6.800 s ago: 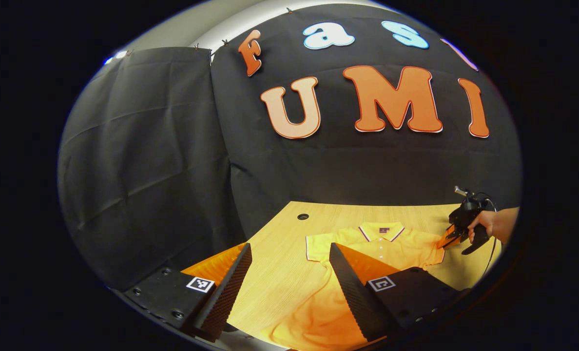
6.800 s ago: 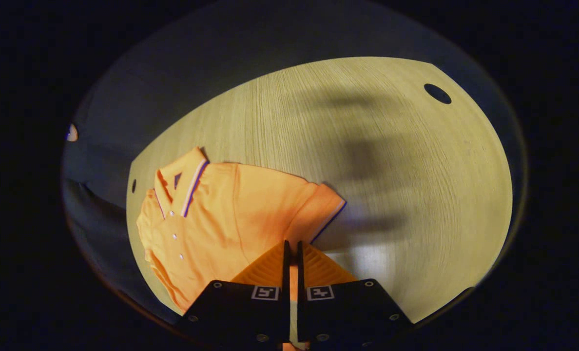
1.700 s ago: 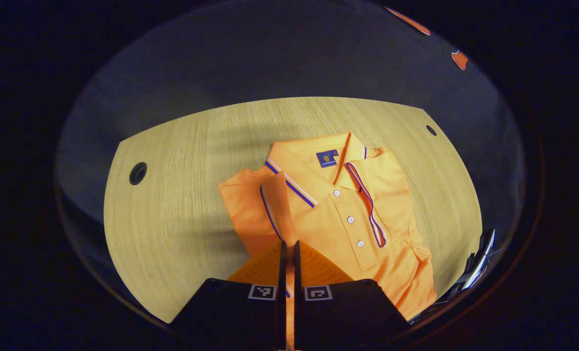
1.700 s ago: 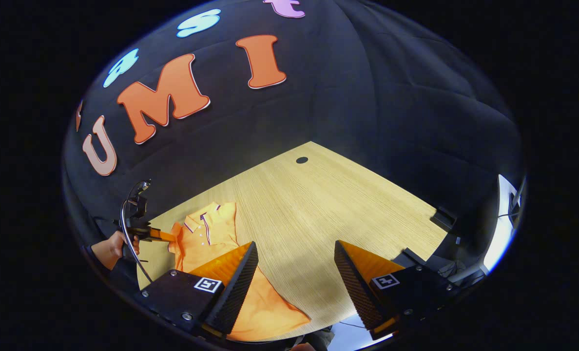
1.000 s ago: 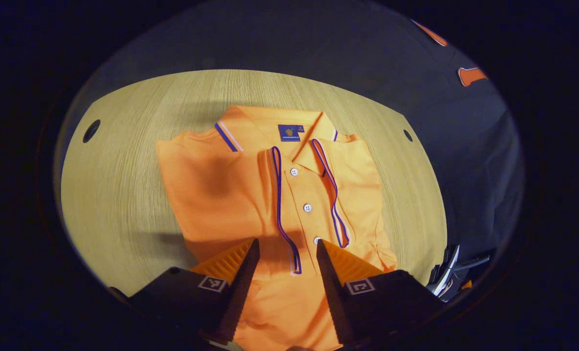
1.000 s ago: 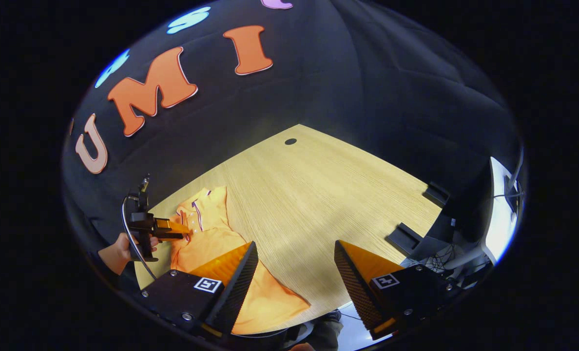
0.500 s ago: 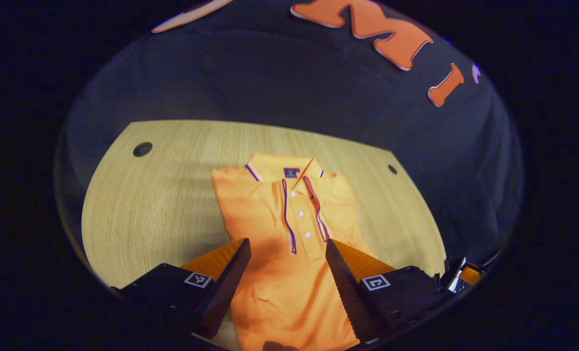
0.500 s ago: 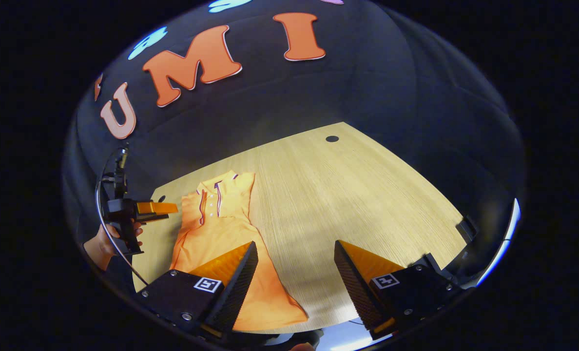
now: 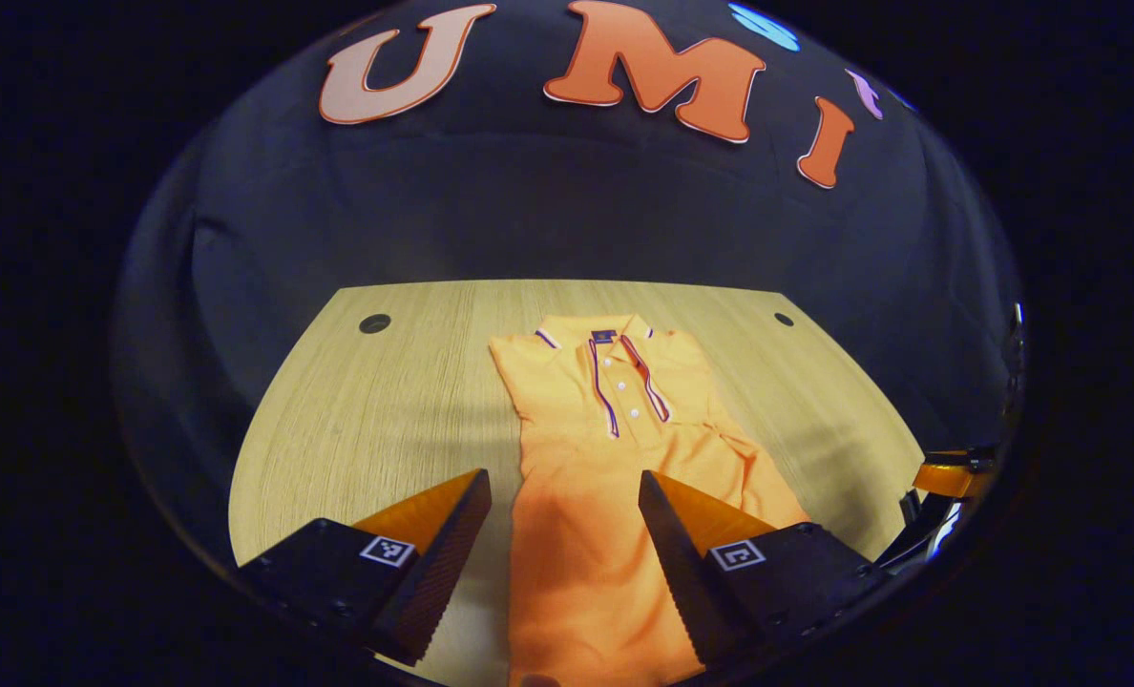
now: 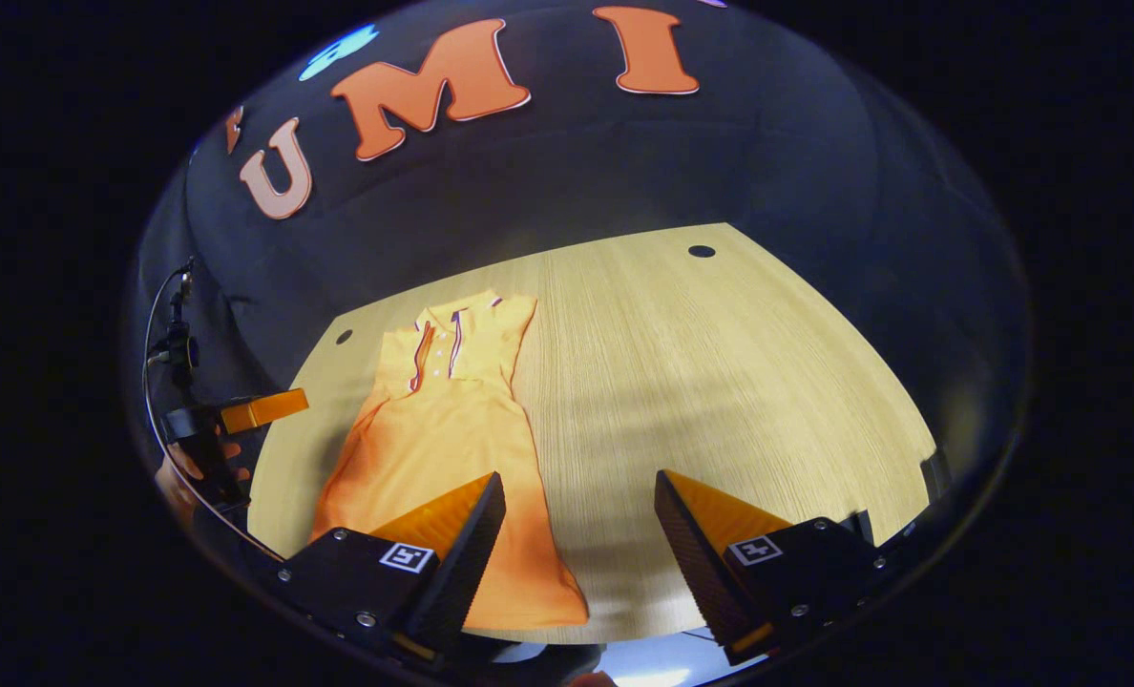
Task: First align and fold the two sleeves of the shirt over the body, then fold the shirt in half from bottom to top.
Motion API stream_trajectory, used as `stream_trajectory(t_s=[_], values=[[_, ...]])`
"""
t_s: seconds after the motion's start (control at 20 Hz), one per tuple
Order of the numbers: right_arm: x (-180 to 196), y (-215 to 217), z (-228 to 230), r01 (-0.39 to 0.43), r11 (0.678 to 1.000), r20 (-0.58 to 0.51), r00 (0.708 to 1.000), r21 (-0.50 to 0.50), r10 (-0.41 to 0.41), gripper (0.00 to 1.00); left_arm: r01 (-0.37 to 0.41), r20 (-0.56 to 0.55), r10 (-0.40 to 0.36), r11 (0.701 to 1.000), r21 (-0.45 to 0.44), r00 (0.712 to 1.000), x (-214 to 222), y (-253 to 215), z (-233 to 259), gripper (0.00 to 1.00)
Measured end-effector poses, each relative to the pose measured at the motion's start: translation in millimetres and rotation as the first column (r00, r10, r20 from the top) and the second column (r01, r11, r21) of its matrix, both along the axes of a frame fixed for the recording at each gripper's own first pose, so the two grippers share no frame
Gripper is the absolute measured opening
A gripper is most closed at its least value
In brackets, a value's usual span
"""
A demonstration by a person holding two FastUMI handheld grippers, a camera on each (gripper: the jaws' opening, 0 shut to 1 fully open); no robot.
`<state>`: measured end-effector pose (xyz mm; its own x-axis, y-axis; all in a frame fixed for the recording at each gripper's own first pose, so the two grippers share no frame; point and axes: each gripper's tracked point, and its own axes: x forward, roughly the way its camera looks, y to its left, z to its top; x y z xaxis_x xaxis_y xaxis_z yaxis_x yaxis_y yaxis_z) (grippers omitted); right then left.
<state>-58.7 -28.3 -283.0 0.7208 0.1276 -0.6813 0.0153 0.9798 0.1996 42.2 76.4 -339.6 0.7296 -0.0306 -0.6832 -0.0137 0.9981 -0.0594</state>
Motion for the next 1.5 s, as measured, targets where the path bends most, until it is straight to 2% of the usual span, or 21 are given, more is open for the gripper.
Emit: stream_trajectory(t_s=[0.4, 0.95, 1.3, 1.5], values=[[-36, 19, -40, -0.14, 0.99, -0.064, 0.988, -0.028, 0.138, 0.96, -0.073, -0.029, 0.076, 0.993, 0.088, 0.997, -94, 9, -26, 0.97], [-77, 45, -87, -0.283, 0.956, -0.11, 0.956, -0.078, 0.274, 0.96, -0.099, -0.143, 0.119, 0.986, 0.135, 0.983, -198, 7, -86, 0.97], [-89, 48, -110, -0.313, 0.942, -0.13, 0.946, -0.121, 0.298, 0.96, -0.087, -0.164, 0.109, 0.987, 0.136, 0.98, -212, 5, -113, 0.97], [-95, 56, -121, -0.33, 0.936, -0.143, 0.939, -0.122, 0.313, 0.96, -0.106, -0.156, 0.121, 0.989, 0.102, 0.98, -211, 1, -118, 0.96]])
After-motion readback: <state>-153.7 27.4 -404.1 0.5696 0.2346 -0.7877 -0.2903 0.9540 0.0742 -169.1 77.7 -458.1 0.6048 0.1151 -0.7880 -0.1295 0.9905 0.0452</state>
